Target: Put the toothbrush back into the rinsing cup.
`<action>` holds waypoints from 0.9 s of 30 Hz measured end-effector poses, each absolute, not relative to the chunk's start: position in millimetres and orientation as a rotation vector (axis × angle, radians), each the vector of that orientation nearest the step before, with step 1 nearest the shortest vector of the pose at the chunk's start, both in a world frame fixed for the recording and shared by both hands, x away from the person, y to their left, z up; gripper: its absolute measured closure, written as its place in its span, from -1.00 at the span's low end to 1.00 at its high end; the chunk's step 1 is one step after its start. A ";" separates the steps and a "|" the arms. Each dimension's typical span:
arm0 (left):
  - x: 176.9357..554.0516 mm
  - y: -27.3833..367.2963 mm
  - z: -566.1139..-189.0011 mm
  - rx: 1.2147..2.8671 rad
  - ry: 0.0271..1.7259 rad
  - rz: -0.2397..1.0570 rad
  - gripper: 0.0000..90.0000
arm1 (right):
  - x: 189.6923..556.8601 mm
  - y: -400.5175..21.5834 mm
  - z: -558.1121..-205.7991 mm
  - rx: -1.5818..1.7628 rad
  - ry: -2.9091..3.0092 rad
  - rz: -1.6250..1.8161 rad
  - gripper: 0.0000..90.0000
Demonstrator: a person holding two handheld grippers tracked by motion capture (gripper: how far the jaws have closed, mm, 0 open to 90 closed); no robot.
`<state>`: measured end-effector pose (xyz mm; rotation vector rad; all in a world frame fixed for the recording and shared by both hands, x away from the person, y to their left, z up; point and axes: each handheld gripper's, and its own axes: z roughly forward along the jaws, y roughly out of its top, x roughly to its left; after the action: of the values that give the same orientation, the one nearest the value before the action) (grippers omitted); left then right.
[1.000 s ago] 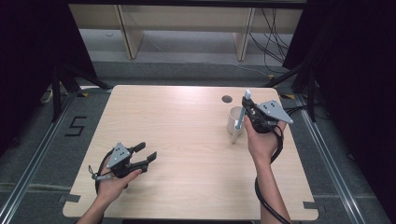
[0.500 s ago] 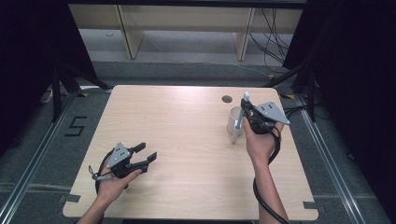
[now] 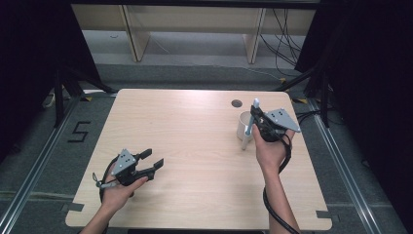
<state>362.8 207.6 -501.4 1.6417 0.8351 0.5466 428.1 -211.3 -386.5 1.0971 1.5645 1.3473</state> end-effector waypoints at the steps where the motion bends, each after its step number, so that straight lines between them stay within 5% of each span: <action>1: 362.7 207.5 -501.5 1.641 0.836 0.546 -0.20 | 427.7 -211.3 -387.2 1.107 1.567 1.342 0.89; 27: 362.6 208.2 -501.9 1.641 0.838 0.546 -0.20 | 428.7 -208.6 -403.9 1.135 1.566 1.330 0.89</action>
<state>362.6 208.2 -501.9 1.6415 0.8377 0.5462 428.7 -208.6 -403.9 1.1345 1.5662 1.3303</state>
